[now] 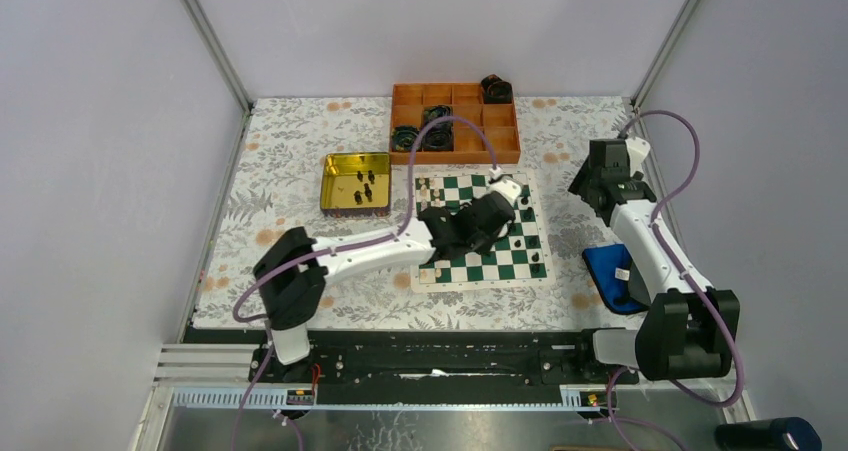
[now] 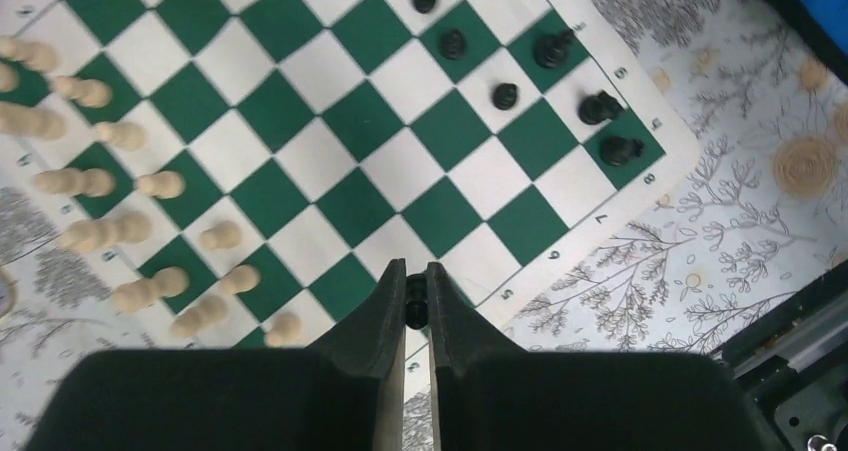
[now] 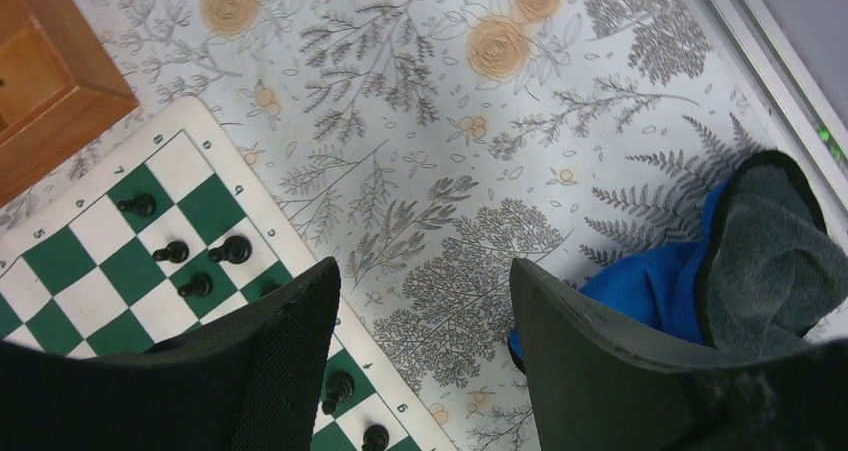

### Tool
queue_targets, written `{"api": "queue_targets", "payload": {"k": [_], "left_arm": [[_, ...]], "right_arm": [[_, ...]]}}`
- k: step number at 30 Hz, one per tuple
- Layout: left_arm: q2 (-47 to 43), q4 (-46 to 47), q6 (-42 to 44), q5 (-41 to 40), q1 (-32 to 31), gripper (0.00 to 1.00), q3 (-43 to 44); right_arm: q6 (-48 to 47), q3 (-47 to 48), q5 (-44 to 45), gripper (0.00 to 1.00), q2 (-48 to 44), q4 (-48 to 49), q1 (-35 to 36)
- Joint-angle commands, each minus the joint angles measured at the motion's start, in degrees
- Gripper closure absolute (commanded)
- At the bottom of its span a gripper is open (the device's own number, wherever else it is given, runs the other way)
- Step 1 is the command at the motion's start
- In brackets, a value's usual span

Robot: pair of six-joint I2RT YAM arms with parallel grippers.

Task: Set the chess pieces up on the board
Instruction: Place the chess piece on the chessboard.

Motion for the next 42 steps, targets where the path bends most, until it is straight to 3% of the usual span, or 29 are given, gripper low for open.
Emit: {"api": "queue_targets", "payload": {"k": [1, 11, 26, 42], "left_arm": [[3.5, 0.1, 2.9, 1.1, -2.8, 1.00, 4.3], [10.9, 0.8, 5.1, 1.4, -4.0, 1.00, 10.1], [21.5, 1.5, 6.6, 3.4, -3.1, 1.00, 20.5], [24.8, 1.4, 5.9, 8.1, -0.5, 1.00, 21.9]], "right_arm": [[5.0, -2.8, -0.7, 0.30, -3.6, 3.7, -2.9], [6.8, -5.3, -5.0, 0.30, -3.5, 7.5, -6.8], [6.9, -5.8, -3.6, 0.30, -1.8, 10.6, -7.6], [8.7, -5.5, -3.9, 0.30, 1.3, 12.7, -8.0]]}}
